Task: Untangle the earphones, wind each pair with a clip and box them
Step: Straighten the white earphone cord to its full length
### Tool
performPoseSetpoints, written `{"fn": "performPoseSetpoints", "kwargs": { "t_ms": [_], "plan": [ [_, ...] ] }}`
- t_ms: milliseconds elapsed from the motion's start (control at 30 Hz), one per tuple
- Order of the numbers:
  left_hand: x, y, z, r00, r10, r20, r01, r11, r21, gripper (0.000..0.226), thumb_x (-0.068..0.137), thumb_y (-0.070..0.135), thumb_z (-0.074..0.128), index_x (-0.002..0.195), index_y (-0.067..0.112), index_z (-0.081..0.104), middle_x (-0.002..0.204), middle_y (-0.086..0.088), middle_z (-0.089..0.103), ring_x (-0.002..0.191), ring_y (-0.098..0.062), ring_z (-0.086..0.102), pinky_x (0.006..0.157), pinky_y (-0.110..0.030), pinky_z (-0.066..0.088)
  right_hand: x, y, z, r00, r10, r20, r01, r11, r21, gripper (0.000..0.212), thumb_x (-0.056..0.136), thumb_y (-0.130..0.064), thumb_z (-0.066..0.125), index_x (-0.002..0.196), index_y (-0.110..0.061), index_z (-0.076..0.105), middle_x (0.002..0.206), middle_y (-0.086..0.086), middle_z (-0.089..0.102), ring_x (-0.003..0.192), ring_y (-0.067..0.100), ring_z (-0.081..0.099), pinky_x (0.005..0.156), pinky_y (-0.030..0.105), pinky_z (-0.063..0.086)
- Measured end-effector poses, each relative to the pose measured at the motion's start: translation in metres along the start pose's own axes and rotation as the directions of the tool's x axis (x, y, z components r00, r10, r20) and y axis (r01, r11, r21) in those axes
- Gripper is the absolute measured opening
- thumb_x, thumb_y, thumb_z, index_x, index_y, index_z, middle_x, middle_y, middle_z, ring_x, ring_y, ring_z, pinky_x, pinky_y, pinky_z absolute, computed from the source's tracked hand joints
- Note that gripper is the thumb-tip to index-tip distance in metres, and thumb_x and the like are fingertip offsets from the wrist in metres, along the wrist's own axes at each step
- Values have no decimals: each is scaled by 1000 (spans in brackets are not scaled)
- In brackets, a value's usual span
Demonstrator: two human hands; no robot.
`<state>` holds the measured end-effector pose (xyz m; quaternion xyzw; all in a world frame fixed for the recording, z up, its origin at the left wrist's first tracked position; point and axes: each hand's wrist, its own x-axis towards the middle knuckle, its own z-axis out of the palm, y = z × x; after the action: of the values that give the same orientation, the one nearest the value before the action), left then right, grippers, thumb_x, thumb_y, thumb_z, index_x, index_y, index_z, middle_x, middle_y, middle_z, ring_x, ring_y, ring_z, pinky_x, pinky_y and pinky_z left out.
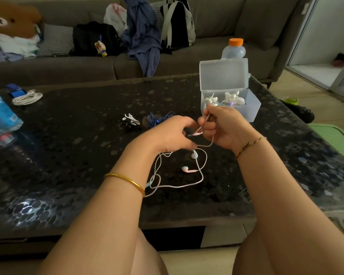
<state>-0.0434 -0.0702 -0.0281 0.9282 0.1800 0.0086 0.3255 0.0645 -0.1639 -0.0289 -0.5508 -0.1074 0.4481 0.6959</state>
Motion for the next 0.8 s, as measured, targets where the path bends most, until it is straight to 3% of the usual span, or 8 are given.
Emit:
{"fn": "performPoseSetpoints", "kwargs": {
  "t_ms": [67,167,267,333,433,567,667,800],
  "plan": [
    [2,-3,3,1000,-2,-27,0,995,-104,17,86,16,68,103,16,69,88,7,65,80,3,60,71,-16,45,1,-2,-1,1000,-3,14,2,996,85,32,103,-26,33,77,-11,45,51,4,50,34,5,36,34,14,29],
    [3,-9,-2,982,-46,-182,6,977,-212,9,92,21,60,93,21,69,92,7,68,90,-3,62,80,-23,46,4,-5,-6,992,-85,-98,91,994,64,30,103,-24,33,78,-12,46,52,4,53,36,5,37,36,15,31],
    [1,-6,-8,975,-117,-188,34,918,-396,20,99,19,49,92,18,68,80,5,67,74,-1,66,78,-29,53,7,-4,-13,953,-184,-242,141,972,-186,20,99,-14,39,82,-10,49,62,7,56,37,6,42,38,16,35],
    [-1,-2,-7,973,-188,-132,92,845,-527,24,101,18,44,92,13,66,71,1,58,62,-6,62,73,-32,60,12,-1,-18,933,-264,-243,104,847,-522,10,96,-10,47,97,-10,57,75,6,60,52,10,56,48,19,48],
    [0,-1,-7,946,-291,-142,160,802,-576,24,101,19,45,93,12,66,71,0,52,56,-6,53,59,-25,57,14,-1,-18,877,-477,-49,246,534,-809,26,96,-20,49,118,-16,62,100,-3,63,80,8,58,72,17,49],
    [2,-1,-9,920,-358,-159,151,699,-699,23,101,21,46,98,11,67,71,1,54,57,-6,54,66,-27,59,5,0,-5,893,-379,241,421,519,-744,33,100,-32,41,105,-10,66,92,0,69,80,5,61,62,1,43],
    [1,0,-9,926,-358,-120,128,596,-793,22,100,19,47,99,10,67,70,2,59,61,-7,58,77,-30,56,4,3,0,850,-414,325,488,390,-781,23,97,-22,49,96,-4,62,77,6,67,70,14,65,76,27,52],
    [-1,-2,-15,956,-293,-30,138,537,-832,20,99,15,48,98,18,68,78,7,72,72,-5,67,87,-30,48,10,-1,2,847,-455,275,487,456,-745,23,98,-16,46,97,2,61,71,11,59,65,20,62,75,36,55]
  ]
}}
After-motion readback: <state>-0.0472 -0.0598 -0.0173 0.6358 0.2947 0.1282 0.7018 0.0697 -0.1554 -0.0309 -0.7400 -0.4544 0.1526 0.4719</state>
